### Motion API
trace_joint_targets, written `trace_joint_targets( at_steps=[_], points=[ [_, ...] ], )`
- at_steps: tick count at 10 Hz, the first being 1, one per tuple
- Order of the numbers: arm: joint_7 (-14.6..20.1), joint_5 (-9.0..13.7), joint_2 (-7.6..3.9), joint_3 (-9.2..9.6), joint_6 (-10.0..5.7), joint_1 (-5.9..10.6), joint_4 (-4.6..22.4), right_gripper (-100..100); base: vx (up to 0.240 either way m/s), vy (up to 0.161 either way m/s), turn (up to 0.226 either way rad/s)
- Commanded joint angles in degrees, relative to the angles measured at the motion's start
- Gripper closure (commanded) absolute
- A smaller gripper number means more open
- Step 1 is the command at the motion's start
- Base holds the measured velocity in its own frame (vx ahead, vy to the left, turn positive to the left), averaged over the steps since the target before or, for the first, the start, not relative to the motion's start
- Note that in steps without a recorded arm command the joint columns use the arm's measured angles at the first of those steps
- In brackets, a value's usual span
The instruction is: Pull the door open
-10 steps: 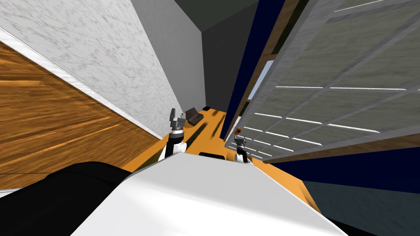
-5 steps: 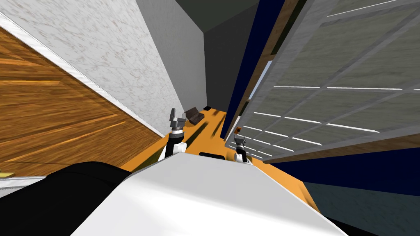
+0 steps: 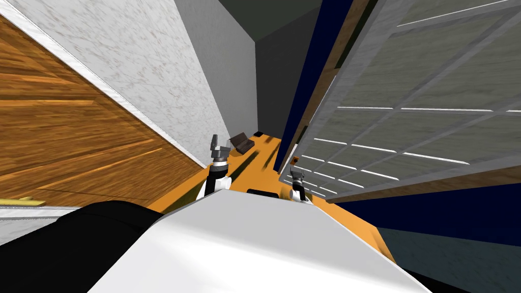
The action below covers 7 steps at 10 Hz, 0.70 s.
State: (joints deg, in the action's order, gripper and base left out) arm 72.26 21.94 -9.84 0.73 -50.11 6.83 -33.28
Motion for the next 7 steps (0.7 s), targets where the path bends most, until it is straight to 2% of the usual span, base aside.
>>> trace_joint_targets(
  at_steps=[1, 3, 7],
  points=[
    [2.7, 0.8, 0.08, 0.35, 0.11, 0.14, 0.0, -100, -0.045, -0.020, 0.035],
    [5.9, 2.0, 0.19, 0.86, 0.21, 0.36, 0.2, -100, -0.062, -0.023, 0.051],
    [10.0, 3.2, 0.31, 1.38, 0.32, 0.59, 0.3, -100, -0.039, -0.014, 0.029]
  ],
)
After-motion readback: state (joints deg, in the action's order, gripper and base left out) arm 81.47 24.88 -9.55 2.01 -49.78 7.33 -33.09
